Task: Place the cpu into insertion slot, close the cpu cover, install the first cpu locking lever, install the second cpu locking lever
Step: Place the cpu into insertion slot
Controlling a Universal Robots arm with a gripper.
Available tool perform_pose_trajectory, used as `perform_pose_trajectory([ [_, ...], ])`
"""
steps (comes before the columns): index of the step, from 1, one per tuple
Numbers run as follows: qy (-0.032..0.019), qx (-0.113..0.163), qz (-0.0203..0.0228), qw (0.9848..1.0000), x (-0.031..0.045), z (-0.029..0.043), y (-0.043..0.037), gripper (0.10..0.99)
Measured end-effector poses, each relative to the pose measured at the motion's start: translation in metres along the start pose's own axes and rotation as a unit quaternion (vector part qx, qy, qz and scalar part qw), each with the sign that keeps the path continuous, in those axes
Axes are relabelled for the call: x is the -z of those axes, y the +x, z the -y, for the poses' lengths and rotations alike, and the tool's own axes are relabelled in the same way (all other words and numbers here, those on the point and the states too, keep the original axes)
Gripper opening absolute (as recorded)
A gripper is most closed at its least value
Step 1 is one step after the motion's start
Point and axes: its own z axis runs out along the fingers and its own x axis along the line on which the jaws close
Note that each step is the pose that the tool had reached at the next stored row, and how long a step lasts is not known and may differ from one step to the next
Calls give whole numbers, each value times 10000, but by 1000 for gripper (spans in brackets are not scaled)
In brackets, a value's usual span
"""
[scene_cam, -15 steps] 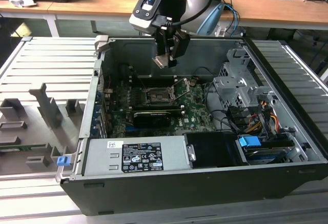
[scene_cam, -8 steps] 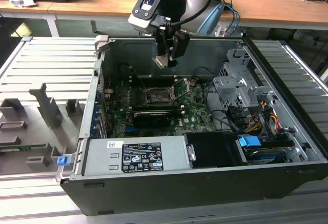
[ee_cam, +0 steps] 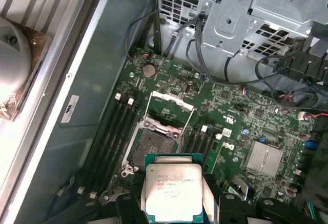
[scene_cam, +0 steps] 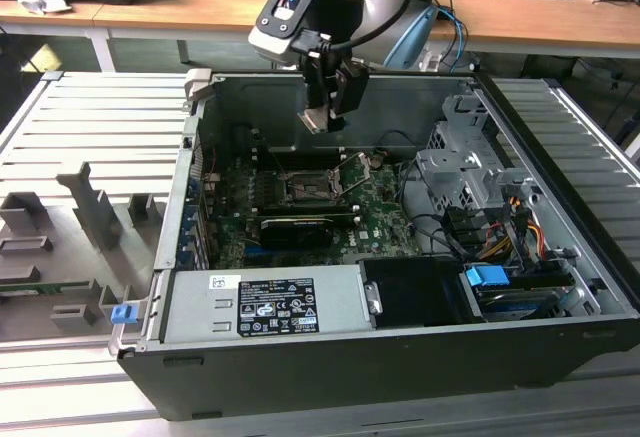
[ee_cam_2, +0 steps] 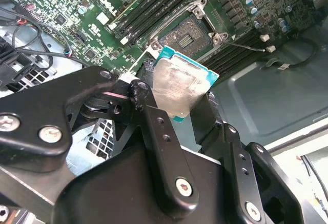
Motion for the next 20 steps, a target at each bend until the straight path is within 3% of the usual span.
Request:
perform_pose_trajectory([
  [4, -1, -62, 6, 10000, -1, 0, 0, 529],
  [7, -5, -285, 26, 9996, -4, 0, 0, 529],
  [20, -9, -481, 43, 9988, -7, 1, 0, 529],
])
